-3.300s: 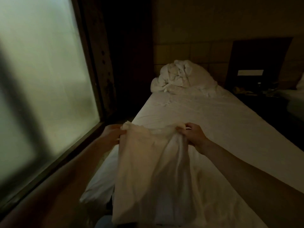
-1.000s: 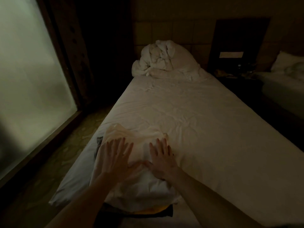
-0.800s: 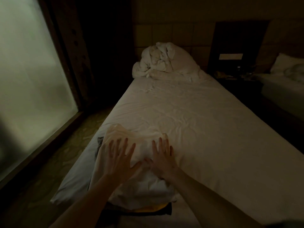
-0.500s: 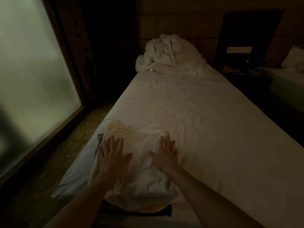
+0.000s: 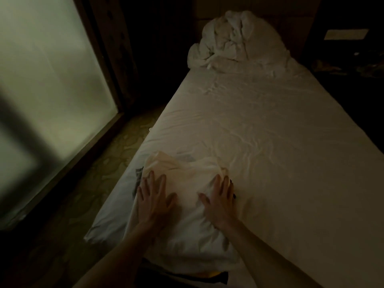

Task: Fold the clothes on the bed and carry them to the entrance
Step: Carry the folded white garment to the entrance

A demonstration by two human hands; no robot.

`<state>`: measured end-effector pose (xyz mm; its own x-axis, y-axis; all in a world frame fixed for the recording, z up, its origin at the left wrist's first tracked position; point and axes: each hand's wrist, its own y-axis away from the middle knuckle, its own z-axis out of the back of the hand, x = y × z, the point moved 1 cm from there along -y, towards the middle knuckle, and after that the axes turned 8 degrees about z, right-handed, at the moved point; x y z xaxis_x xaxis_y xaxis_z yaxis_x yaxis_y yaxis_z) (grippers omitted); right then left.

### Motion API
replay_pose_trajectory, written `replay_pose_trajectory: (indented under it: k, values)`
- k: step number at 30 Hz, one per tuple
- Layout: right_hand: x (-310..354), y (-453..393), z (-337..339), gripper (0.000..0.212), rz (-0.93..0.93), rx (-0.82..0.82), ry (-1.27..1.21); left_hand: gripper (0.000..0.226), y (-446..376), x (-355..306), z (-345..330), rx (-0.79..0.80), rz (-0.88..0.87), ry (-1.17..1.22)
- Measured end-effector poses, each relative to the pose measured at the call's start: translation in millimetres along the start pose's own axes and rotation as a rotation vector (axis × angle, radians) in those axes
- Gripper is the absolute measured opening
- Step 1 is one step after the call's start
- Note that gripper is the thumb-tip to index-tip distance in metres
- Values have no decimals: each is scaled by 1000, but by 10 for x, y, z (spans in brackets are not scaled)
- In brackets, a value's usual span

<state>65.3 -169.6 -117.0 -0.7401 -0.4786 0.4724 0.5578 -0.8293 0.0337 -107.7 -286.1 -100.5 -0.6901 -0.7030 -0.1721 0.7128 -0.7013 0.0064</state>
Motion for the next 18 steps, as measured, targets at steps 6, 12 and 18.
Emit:
replay_pose_trajectory:
  k: [6, 12, 18]
  values:
    - [177, 65, 404, 95, -69, 48, -70, 67, 59, 136, 437, 37, -98, 2]
    - [517, 235, 874, 100, -207, 75, -217, 78, 151, 183, 1004, 204, 16, 15]
    - [635, 400, 1053, 100, -413, 248, -247, 96, 208, 252, 1185, 336, 175, 129]
